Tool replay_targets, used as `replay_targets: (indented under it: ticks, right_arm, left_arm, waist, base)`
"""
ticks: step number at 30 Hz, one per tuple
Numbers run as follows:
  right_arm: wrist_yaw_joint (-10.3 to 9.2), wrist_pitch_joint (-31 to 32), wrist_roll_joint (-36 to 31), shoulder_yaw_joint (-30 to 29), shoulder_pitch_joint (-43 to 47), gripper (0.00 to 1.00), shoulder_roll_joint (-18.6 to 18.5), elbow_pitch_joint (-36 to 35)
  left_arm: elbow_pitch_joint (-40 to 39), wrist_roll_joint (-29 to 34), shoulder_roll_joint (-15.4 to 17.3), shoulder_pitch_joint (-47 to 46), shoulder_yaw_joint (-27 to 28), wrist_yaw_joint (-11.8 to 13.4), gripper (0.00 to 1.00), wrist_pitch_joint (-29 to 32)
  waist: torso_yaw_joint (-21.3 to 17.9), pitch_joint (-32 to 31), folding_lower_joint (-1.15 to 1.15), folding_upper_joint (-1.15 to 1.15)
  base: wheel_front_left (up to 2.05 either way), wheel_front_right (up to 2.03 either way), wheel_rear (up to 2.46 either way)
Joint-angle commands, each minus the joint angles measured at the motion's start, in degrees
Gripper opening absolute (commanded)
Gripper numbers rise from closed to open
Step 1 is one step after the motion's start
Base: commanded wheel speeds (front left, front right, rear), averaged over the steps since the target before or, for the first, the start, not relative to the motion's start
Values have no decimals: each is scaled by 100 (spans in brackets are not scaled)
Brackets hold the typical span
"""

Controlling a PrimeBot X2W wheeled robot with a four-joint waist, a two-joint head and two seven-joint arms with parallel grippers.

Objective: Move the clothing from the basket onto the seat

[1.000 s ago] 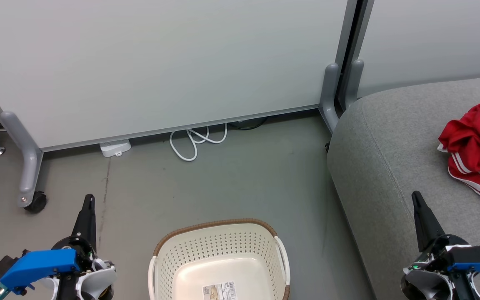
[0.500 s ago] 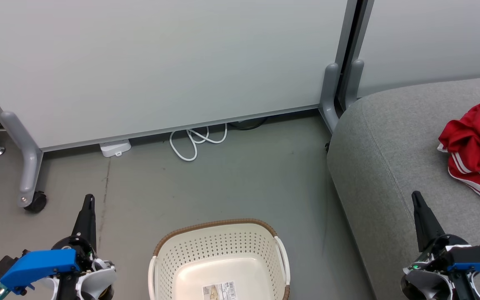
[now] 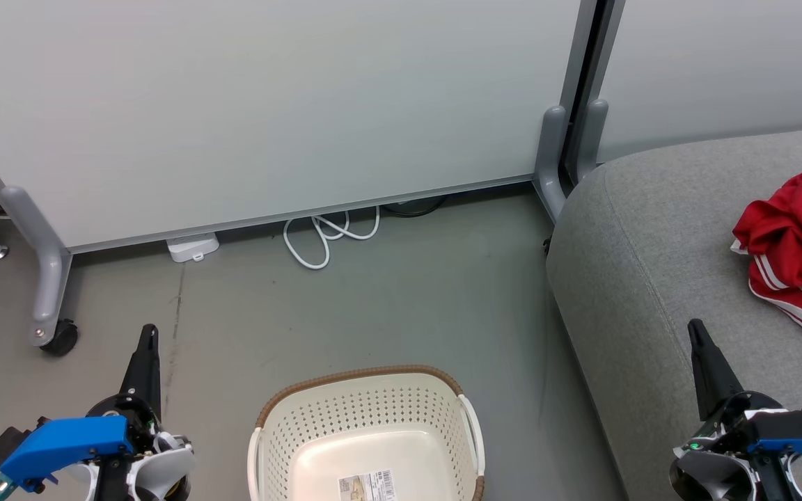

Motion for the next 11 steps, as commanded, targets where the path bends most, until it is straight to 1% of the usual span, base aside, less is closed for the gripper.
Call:
replay_targets:
  ticks: [1,11]
  right_arm:
    - [2,21,15,-9,-58,0,-19,-16]
    - [2,20,16,-8,-58,0,-19,-16]
  left_arm:
    - [-21,-16,-6,-54,12,-10,0,23]
    - [-22,-17,-6,-54,11,-10,0,22]
  waist:
    - [0,0,1,0]
    - [0,0,1,0]
  base:
    - [0,0,0]
    - [0,0,0]
